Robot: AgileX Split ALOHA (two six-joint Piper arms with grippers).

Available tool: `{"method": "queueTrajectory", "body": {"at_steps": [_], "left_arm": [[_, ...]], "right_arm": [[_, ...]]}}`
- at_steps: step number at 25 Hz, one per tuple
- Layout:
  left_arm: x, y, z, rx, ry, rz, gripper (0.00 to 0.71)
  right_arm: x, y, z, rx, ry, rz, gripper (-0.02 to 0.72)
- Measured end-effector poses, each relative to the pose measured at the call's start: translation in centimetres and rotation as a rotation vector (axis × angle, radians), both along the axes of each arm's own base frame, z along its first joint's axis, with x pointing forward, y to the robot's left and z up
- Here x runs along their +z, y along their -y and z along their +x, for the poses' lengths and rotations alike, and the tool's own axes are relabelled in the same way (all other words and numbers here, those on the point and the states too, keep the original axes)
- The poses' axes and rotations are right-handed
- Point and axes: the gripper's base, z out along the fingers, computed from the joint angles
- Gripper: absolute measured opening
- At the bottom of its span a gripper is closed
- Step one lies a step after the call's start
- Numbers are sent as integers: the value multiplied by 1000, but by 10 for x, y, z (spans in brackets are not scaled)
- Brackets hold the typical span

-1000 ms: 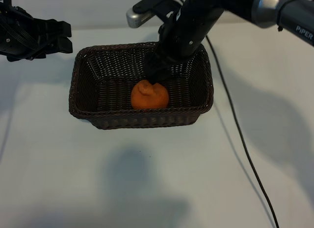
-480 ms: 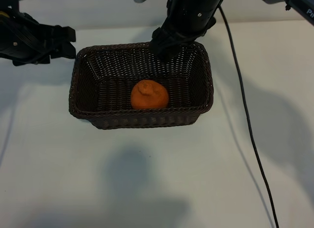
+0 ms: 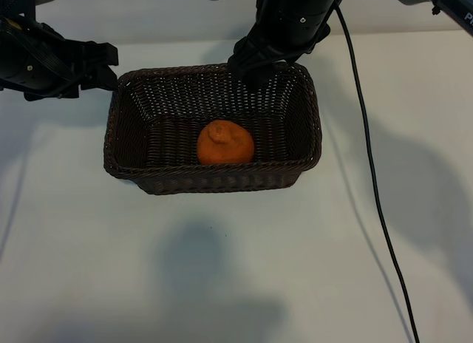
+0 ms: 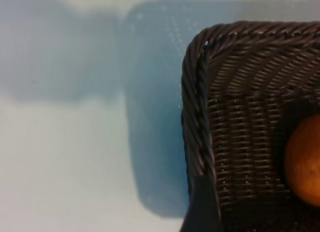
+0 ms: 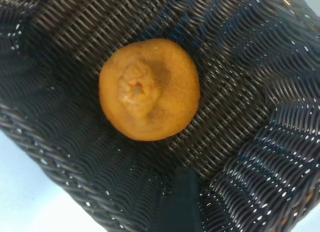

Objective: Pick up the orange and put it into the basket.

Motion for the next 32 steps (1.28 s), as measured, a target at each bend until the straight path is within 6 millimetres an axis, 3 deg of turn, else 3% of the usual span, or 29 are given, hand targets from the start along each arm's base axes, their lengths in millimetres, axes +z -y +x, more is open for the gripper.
{"method": "queueTrajectory", "body": {"at_steps": [32], "left_arm": [[0, 0, 0, 0, -4, -1, 591]], "right_arm": [[8, 3, -2, -55, 13, 6, 600]]}}
